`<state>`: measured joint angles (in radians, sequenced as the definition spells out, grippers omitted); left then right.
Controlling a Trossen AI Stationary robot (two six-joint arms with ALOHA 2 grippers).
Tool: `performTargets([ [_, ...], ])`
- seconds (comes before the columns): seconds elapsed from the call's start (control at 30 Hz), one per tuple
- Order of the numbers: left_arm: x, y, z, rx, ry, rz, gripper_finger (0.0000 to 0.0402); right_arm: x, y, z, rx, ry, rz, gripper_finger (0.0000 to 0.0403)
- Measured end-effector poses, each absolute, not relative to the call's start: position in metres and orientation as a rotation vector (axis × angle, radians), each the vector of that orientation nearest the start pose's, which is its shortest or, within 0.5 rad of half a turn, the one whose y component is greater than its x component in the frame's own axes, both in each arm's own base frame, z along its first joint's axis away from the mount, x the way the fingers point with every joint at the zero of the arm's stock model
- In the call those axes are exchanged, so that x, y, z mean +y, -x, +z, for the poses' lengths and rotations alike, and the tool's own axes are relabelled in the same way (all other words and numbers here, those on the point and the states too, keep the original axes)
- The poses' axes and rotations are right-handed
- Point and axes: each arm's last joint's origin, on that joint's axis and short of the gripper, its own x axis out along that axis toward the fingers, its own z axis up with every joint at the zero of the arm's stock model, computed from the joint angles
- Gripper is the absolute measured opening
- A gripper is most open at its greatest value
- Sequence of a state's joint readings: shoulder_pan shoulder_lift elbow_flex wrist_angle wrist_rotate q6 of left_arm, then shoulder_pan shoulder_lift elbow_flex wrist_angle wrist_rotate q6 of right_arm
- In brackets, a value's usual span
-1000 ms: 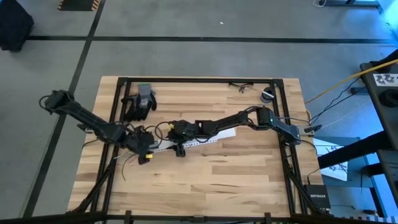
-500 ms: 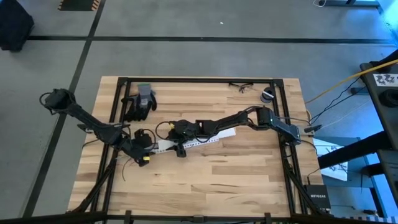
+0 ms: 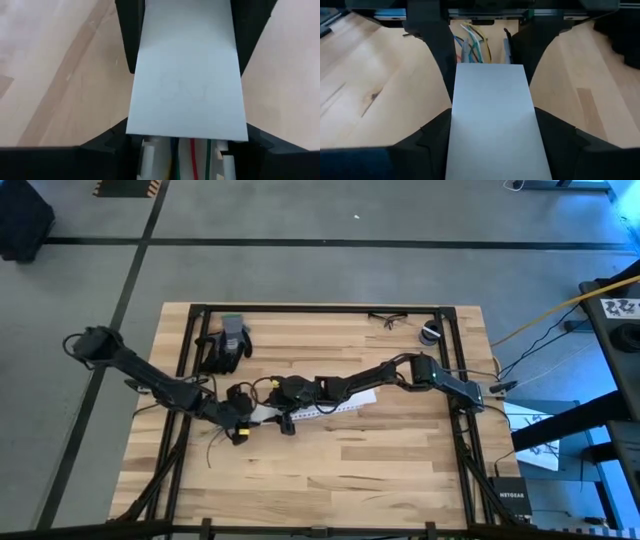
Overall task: Ziptie cables
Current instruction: Close the white cable duct with the lid
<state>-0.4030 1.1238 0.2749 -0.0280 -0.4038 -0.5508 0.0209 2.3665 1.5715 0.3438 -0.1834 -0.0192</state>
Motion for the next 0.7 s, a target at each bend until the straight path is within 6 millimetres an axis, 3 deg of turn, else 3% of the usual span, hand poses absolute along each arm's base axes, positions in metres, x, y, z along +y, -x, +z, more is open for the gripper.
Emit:
performTargets([
  [0.2,-0.054,-0.168,0.120,0.797,0.195,0.227,0.0226,0.015,-0.508,0.111,0.493,-0.007,0.191,0.0229],
  [0.43,-0.047,-0.173,0.122,0.826,0.242,0.199,0.0277,0.014,-0.508,0.112,0.491,-0.005,0.179,0.0229],
  [0.7,-0.053,-0.168,0.156,1.013,0.184,0.186,0.0289,0.014,-0.507,0.112,0.514,-0.004,0.185,0.0229],
])
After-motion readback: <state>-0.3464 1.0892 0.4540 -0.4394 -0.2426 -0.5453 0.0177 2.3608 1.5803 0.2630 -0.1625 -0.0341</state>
